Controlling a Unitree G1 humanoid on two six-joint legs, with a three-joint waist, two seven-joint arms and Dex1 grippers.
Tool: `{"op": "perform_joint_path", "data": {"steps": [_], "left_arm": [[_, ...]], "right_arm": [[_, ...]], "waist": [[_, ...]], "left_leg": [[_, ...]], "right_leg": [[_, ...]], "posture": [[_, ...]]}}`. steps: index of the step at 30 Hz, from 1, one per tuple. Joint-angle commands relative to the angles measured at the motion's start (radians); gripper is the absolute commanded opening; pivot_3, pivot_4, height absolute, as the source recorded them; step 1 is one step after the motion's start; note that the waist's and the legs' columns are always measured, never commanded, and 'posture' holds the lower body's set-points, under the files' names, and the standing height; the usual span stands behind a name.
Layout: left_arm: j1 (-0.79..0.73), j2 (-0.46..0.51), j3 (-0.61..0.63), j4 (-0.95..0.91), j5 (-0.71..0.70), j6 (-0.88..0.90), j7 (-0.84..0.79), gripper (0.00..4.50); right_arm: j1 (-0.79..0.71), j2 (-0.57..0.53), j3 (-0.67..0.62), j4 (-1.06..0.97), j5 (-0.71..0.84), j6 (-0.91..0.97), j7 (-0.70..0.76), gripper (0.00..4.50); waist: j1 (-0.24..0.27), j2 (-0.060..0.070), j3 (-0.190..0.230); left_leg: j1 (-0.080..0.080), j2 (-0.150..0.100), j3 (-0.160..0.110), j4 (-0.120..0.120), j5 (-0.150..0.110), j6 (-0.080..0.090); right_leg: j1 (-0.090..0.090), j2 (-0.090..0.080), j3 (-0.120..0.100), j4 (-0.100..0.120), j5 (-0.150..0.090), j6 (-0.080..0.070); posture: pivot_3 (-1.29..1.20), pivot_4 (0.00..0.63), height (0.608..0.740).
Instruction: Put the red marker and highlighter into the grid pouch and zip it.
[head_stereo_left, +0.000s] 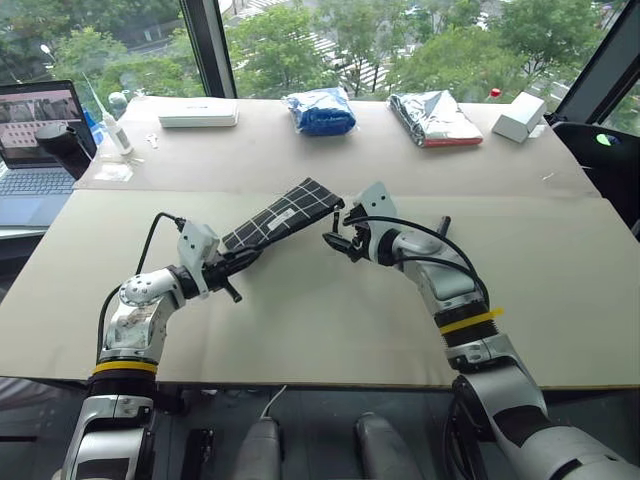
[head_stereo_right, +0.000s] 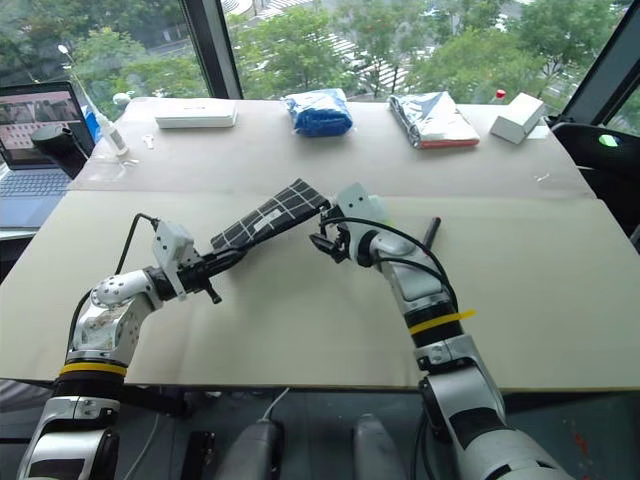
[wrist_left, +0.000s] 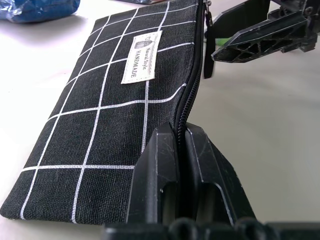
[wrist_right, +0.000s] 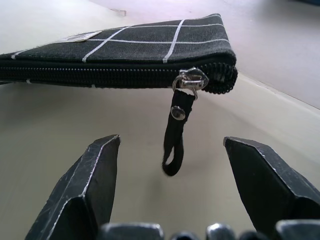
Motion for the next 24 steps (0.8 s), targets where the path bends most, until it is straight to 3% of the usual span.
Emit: {"op": "perform_joint_path", "data": {"steps": [1,6,9,18,24], "left_arm": [[-0.007,0.005,-0.004,-0.05,-0.009,0.012,0.001,0.0],[-0.003,0.005,-0.014,-0.068,-0.015,0.026,-0.004,0.0],[0.0,0.006,-0.016,-0.073,-0.014,0.031,-0.006,0.0],[-0.002,0.003,-0.017,-0.064,-0.007,0.029,0.002,0.0],[-0.009,-0.003,-0.018,-0.053,-0.005,0.026,0.01,0.0]], "right_arm": [[-0.032,0.01,-0.023,0.0,0.002,-0.037,-0.01,3.69],[-0.038,0.013,-0.026,0.025,0.001,-0.054,-0.018,3.69],[-0.038,0.013,-0.024,0.029,0.002,-0.072,-0.012,3.03],[-0.023,0.001,-0.013,0.001,0.008,-0.083,0.037,0.02],[-0.012,-0.003,0.033,-0.033,0.003,-0.053,0.104,0.02]], "waist": [[0.0,0.0,0.0],[0.0,0.0,0.0],[0.0,0.0,0.0],[0.0,0.0,0.0],[0.0,0.0,0.0]], "left_leg": [[0.0,0.0,0.0,0.0,0.0,0.0],[0.0,0.0,0.0,0.0,0.0,0.0],[0.0,0.0,0.0,0.0,0.0,0.0],[0.0,0.0,0.0,0.0,0.0,0.0],[0.0,0.0,0.0,0.0,0.0,0.0]], "right_leg": [[0.0,0.0,0.0,0.0,0.0,0.0],[0.0,0.0,0.0,0.0,0.0,0.0],[0.0,0.0,0.0,0.0,0.0,0.0],[0.0,0.0,0.0,0.0,0.0,0.0],[0.0,0.0,0.0,0.0,0.0,0.0]], "posture": [[0.0,0.15,0.74],[0.0,0.15,0.74],[0.0,0.15,0.74],[0.0,0.15,0.74],[0.0,0.15,0.74]]}}
